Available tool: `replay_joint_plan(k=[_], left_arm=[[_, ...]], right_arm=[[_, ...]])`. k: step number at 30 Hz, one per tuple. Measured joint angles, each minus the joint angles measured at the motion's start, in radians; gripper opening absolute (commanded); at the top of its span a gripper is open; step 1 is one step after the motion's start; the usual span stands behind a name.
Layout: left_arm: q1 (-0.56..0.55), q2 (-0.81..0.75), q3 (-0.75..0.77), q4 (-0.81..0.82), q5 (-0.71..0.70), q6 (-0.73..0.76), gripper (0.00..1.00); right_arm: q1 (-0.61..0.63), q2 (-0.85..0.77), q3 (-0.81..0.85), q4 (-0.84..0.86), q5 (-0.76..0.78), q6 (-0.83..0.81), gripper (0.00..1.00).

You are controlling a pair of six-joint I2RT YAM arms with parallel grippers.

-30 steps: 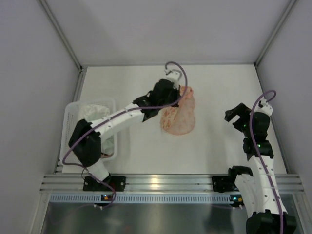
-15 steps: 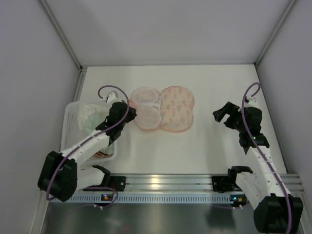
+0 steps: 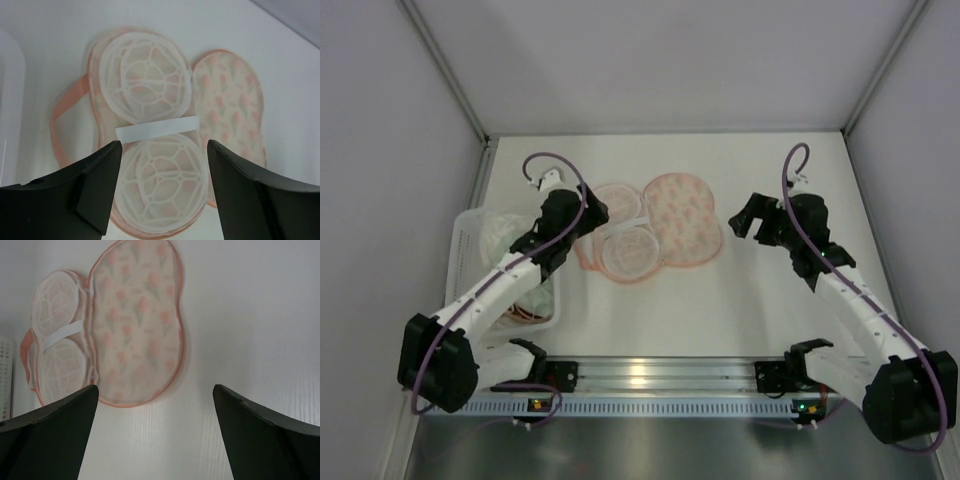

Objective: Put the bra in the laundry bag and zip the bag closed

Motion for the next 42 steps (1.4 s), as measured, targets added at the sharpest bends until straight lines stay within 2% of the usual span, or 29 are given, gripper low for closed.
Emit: replay_joint_plan(k=[1,4,5,8,10,11,15,19,23,42], left_arm=[[0.0,0.001,0.042,-0.021,0.005,0.024,0.75],[-0.016,0.001,0.149,-0.051,0.017,0.1,0.75],[-0.03,0.002,0.167,-0.054,0.02,0.115,0.74],[-0.121,0.056,0.227,-0.062,-0.003,0.156,0.72],[-0.188,0.131,0.263,-0.061,-0.024,0.164,0.72],[-0.218,0.183,0.275,-0.061,-0.032,0.164,0.72],[-0.276,0.362,0.283,-0.076,-0.048,0.15,0.71],[-0.274,0.48,0.283,-0.108,-0.062,0.137,0.7],[-0.271,0.53,0.283,-0.108,-0.058,0.13,0.68],[-0.271,0.503,0.148,-0.064,-0.074,0.034,0.64]], right_arm=[[0.012,0.019,0.024,0.001,0.007,-0.003,1.0],[0.06,0.079,0.088,0.017,0.022,-0.009,0.86],[0.078,0.101,0.107,0.032,0.025,-0.01,0.65],[0.139,0.193,0.157,0.074,0.052,-0.003,0.37],[0.177,0.271,0.185,0.111,0.073,0.008,0.27],[0.189,0.304,0.192,0.129,0.081,0.013,0.19],[0.235,0.494,0.252,0.183,0.092,0.03,0.01],[0.261,0.66,0.299,0.206,0.092,0.058,0.0],[0.275,0.749,0.301,0.21,0.099,0.082,0.0],[0.277,0.765,0.237,0.233,0.233,0.119,0.0]])
